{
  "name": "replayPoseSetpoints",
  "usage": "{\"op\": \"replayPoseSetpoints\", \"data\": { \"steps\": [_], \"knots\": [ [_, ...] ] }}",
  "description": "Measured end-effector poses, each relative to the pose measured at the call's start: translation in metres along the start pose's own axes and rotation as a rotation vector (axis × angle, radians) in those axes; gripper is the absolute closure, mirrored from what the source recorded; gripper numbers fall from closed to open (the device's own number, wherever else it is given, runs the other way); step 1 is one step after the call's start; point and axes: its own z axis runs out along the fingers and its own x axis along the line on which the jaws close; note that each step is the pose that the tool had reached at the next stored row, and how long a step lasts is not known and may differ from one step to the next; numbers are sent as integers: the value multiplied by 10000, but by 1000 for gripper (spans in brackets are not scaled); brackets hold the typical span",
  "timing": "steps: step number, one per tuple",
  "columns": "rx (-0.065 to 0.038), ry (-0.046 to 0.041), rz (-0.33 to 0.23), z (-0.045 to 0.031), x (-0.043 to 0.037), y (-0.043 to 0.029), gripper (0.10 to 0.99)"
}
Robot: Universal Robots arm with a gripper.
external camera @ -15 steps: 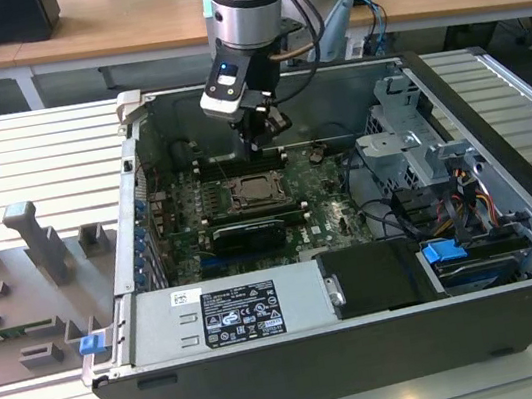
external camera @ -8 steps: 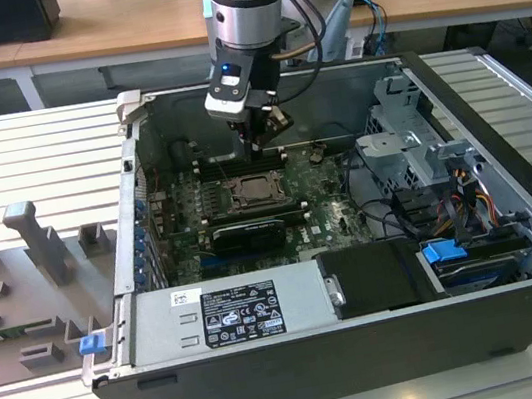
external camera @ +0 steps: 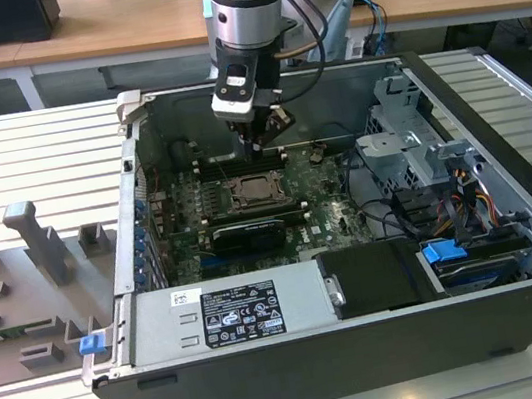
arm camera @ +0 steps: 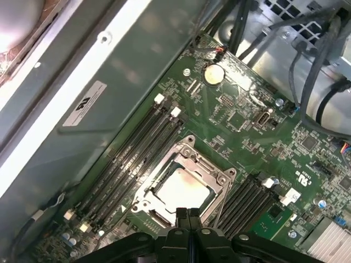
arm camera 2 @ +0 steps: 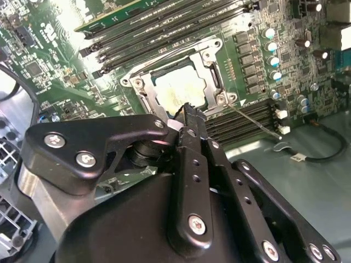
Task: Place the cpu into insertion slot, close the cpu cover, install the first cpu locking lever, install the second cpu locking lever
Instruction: 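Install the first cpu locking lever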
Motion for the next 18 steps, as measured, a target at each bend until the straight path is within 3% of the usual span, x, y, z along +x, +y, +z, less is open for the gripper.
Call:
{"op": "replayPoseSetpoints", "data": {
  "steps": [18],
  "knots": [
    [-3, -82, -2569, 1, 0, 0, 980]
  ]
}}
